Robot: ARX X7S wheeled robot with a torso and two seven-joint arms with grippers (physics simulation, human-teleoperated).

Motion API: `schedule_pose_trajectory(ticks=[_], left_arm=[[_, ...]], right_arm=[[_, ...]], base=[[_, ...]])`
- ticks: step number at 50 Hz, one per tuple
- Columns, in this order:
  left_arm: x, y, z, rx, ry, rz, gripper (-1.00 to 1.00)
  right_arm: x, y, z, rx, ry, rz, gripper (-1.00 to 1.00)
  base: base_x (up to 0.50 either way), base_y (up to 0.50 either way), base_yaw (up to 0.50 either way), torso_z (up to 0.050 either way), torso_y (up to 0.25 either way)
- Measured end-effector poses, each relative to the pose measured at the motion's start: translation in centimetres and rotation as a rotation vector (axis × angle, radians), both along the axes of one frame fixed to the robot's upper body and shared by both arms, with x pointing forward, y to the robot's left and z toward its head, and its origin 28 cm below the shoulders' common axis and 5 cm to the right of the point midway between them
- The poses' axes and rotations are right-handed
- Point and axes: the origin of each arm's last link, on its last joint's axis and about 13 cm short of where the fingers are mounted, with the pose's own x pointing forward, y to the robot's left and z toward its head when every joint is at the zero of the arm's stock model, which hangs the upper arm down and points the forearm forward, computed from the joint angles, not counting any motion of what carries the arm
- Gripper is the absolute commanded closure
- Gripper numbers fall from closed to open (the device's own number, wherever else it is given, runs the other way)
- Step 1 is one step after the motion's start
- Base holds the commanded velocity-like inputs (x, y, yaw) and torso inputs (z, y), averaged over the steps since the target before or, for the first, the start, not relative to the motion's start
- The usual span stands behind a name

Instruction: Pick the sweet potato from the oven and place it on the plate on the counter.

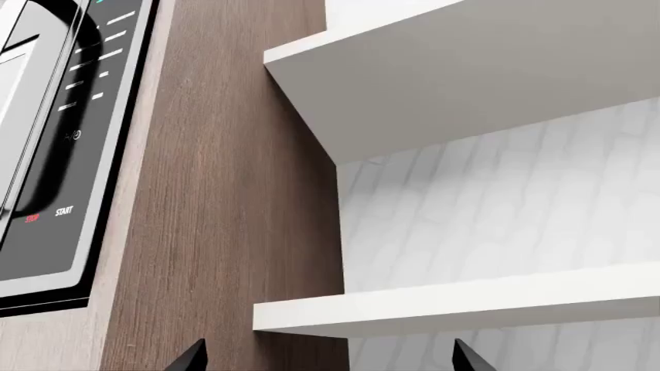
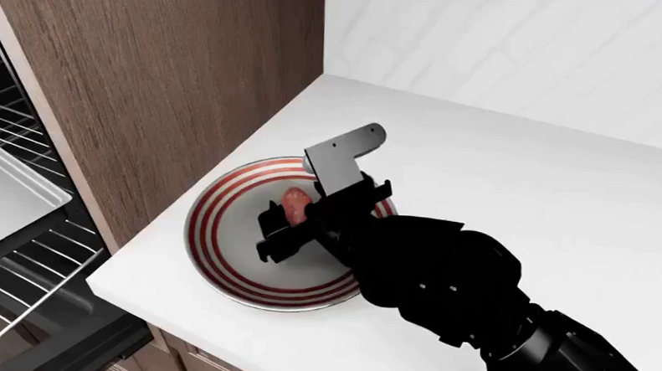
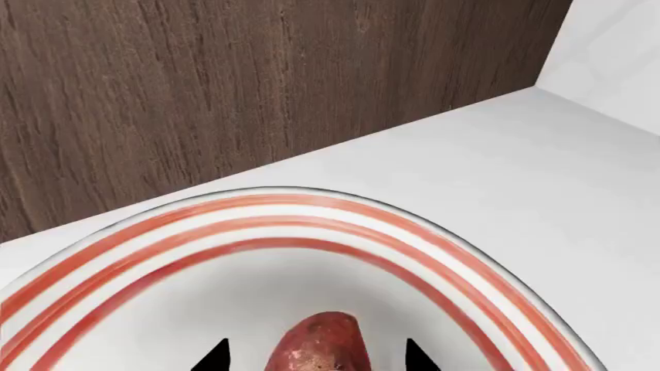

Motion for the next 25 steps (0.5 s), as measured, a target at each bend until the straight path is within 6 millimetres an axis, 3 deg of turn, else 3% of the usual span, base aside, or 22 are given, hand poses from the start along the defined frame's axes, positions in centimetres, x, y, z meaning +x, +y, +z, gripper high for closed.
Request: schedule_pose_trajectory(ticks=[14,25], left_arm=[[0.0,0.0,0.0,0.000,0.000,0.000,-1.00],[0.0,0.0,0.0,0.001,0.000,-0.001,-1.00]], right_arm=[[0.1,0.0,0.3,-0.002,-0.004,0.000,-1.00],[-0.2,-0.1,1.8,0.018,-0.040,0.005,-1.00]], base=[[0.00,0.00,0.00,0.000,0.000],[0.00,0.00,0.00,0.000,0.000]])
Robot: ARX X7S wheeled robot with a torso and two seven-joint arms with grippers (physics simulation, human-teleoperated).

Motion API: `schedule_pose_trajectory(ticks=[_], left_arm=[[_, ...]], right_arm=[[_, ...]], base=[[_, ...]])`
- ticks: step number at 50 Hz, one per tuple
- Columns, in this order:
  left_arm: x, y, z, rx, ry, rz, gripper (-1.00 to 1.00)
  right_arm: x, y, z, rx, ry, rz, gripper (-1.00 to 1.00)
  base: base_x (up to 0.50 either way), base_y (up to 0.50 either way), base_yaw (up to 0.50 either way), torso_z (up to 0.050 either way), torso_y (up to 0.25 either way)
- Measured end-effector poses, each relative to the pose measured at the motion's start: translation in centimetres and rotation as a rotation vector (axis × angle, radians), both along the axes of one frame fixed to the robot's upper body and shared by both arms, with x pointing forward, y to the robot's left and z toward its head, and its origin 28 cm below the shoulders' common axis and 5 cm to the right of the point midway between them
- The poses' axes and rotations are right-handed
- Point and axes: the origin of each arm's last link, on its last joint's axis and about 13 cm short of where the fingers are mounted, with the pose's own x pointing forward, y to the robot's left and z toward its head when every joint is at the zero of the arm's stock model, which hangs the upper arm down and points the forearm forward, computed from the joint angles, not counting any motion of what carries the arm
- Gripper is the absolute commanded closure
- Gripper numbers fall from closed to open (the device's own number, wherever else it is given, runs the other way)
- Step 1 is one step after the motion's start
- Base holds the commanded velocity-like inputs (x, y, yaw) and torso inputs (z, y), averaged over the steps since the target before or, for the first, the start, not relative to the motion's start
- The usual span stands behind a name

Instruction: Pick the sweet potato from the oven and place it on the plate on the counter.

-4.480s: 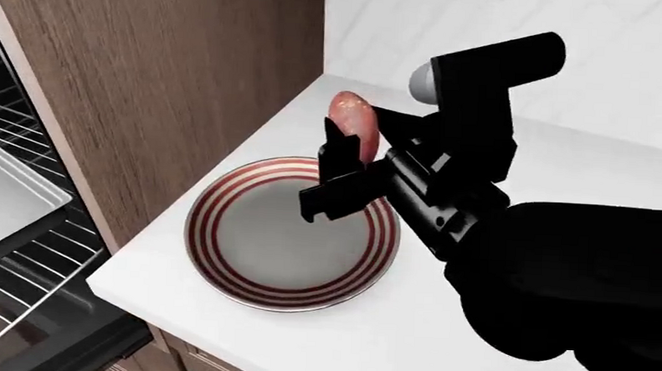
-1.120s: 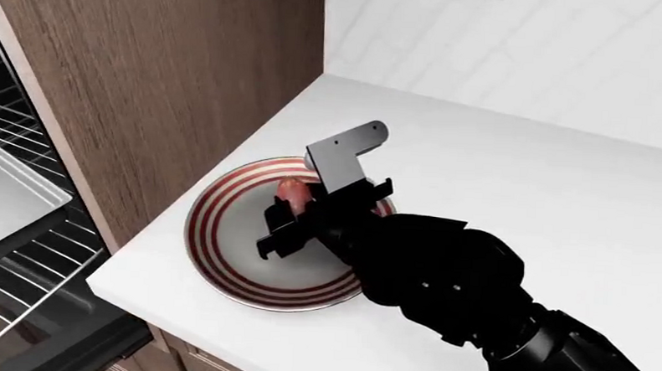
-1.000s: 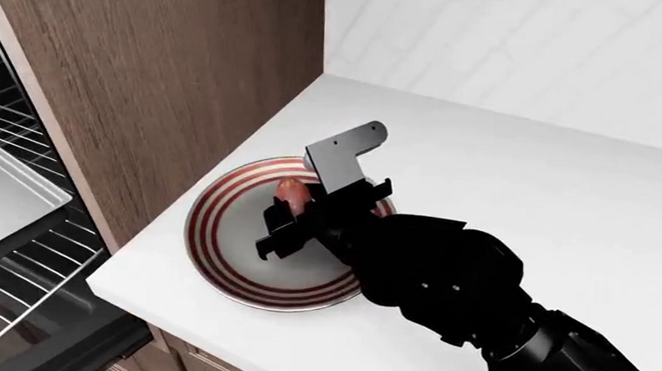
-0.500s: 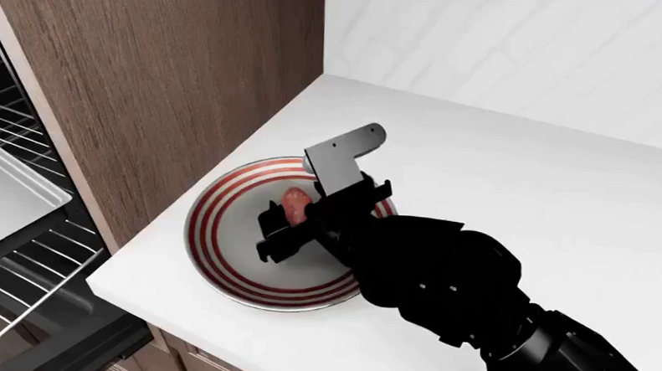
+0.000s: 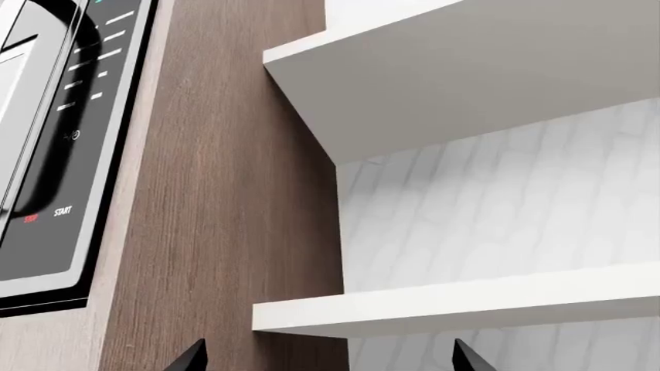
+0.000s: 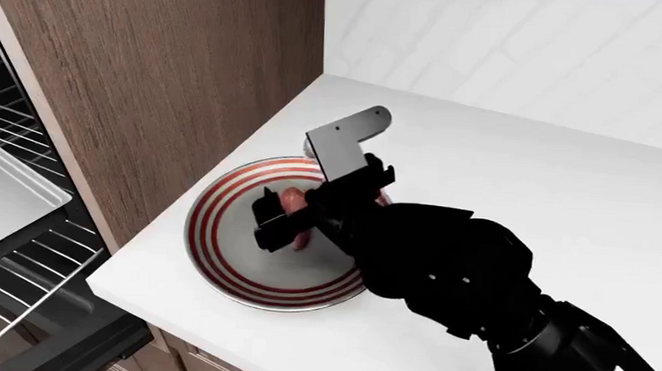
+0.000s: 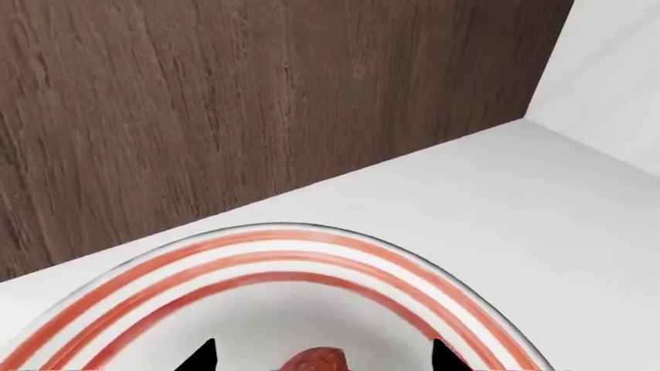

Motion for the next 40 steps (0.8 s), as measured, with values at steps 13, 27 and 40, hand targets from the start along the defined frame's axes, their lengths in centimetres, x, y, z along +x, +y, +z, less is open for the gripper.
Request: schedule_pose_trajectory(ticks=[13,27,40], left_arm=[[0.1,0.0,-0.1,0.002,0.001,0.000,-1.00],[0.1,0.0,-0.1,0.000,0.002,0.002,-1.00],[0.1,0.2,0.1,0.001,-0.003,0.009,-1.00]], right_arm=[[-0.9,-0.3,3.3,0.054,-0.080,0.008,-1.00],[-2.7,-1.1,9.4,0.133,-0.229,0.016,-1.00],[-5.4,-2.6,14.5,0.195,-0.380,-0.005,-1.00]], base=[[0.00,0.00,0.00,0.000,0.000],[0.00,0.00,0.00,0.000,0.000],[0.00,0.00,0.00,0.000,0.000]])
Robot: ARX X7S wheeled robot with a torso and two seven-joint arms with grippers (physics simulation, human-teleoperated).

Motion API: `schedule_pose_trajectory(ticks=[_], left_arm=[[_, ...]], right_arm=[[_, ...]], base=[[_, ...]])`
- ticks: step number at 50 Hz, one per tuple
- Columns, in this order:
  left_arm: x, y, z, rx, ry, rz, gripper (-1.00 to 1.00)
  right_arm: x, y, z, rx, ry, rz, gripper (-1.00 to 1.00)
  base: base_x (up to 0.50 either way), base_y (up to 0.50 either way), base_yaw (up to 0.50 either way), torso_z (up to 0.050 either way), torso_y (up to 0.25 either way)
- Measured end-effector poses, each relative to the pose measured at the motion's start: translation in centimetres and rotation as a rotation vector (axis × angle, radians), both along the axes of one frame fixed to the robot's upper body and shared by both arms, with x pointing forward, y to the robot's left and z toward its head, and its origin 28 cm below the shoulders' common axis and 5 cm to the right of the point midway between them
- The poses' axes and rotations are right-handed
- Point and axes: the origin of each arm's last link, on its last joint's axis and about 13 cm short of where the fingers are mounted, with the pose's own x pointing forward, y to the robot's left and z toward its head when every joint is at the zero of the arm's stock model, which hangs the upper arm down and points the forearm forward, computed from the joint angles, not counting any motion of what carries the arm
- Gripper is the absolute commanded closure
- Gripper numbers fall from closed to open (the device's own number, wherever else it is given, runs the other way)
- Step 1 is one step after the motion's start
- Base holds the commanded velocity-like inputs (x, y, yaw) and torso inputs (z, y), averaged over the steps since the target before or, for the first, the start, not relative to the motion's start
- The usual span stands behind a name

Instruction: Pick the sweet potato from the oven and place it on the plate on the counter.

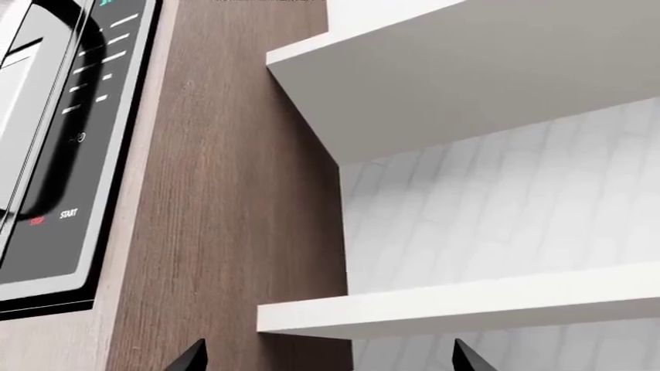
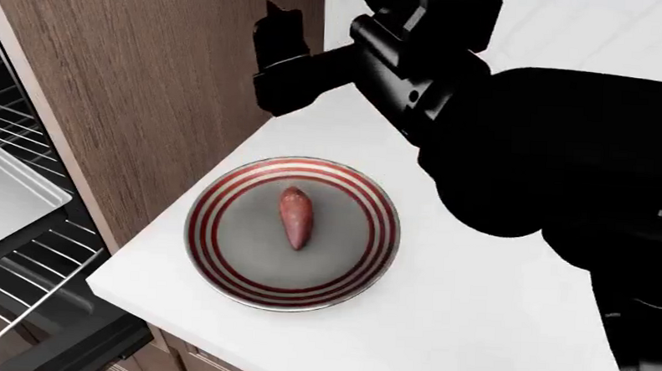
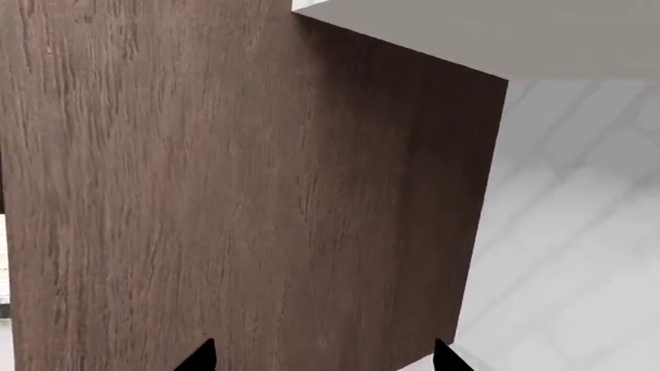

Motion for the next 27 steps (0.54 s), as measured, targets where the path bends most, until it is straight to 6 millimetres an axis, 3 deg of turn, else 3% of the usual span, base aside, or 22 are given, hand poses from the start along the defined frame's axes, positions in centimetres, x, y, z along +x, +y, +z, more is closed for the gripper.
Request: schedule_pose_trajectory(ticks=[13,27], left_arm=[[0.1,0.5,0.1,0.001,-0.007,0.022,-1.00],[0.2,1.0,0.2,0.002,-0.016,0.048,-1.00]], right_arm=[[-4.3,-2.8,2.5,0.029,-0.123,-0.087,-1.00],[-9.8,-5.1,2.9,0.064,-0.210,-0.153,-1.00]], base=[[0.00,0.00,0.00,0.000,0.000],[0.00,0.00,0.00,0.000,0.000]])
